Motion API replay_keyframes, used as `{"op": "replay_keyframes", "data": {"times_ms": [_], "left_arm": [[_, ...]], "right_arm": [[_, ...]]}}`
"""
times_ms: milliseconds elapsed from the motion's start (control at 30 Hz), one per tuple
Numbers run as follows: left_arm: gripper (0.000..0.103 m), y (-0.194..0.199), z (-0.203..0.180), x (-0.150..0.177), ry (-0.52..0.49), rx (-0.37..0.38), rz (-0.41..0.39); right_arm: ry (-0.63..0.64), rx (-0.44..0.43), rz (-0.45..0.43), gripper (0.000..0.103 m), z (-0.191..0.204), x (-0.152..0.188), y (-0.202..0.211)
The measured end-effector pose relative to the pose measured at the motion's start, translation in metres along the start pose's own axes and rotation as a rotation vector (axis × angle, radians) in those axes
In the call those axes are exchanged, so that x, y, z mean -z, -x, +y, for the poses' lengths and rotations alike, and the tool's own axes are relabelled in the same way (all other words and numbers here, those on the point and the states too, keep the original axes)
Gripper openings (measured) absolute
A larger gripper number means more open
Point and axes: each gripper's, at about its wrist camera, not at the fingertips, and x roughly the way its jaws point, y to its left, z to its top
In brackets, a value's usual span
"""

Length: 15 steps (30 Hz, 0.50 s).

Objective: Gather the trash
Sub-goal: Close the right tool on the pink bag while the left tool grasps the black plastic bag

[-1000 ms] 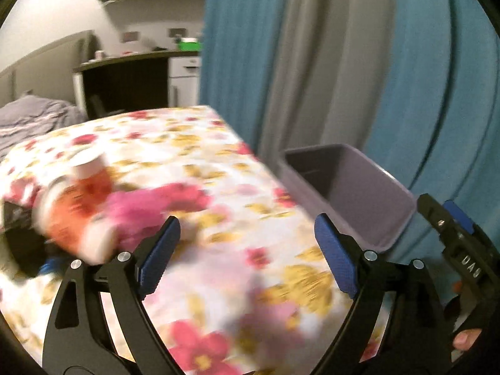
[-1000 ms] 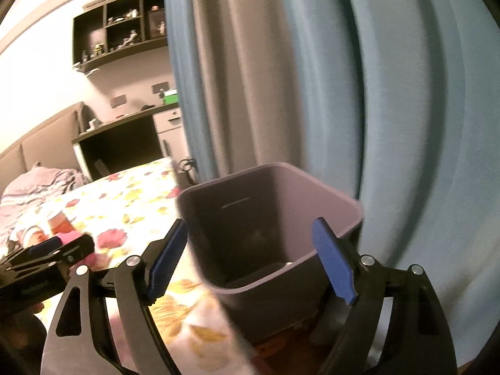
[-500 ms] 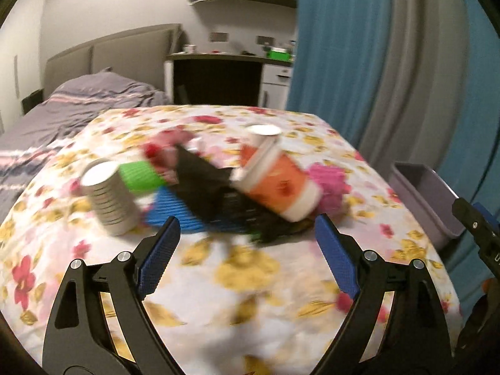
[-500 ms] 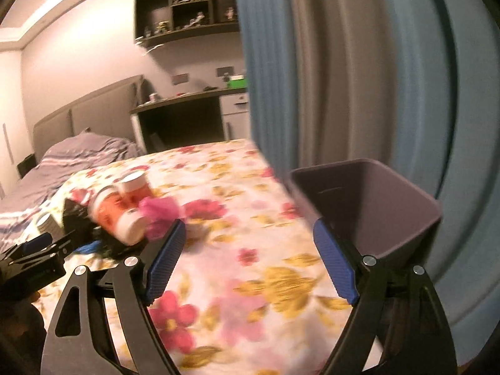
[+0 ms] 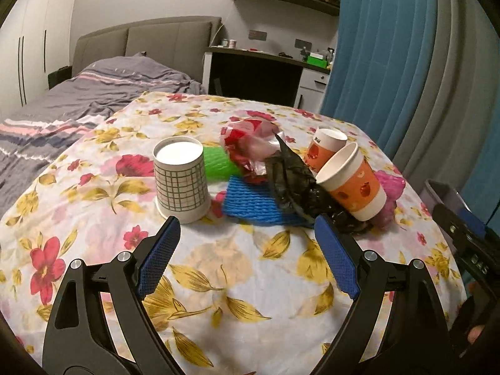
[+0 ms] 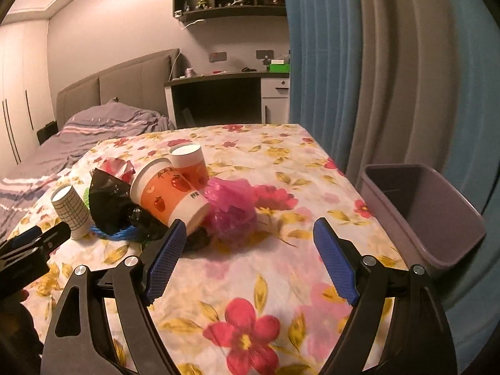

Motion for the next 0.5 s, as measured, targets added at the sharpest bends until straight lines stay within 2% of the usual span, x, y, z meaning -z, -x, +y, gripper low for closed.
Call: {"op": "replay_keyframes", "data": {"times_ms": [300, 400, 500], "left_arm": [[0.086, -0.008, 0.004, -0.003, 0.005, 0.033, 0.008], [0.086, -0.011, 0.003, -0.004, 0.003, 0.044, 0.006], [0.086, -0.015, 0.0, -0.006, 0.001, 0.054, 0.008]], "right_arm": [[0.009, -0.005, 0.022, 0.068, 0.009, -0.019, -0.04], [0.009, -0.006, 0.043, 0.061, 0.008, -0.024, -0.055], [0.004, -0.017, 0.072, 0.047, 0.007, -0.024, -0.067]]}}
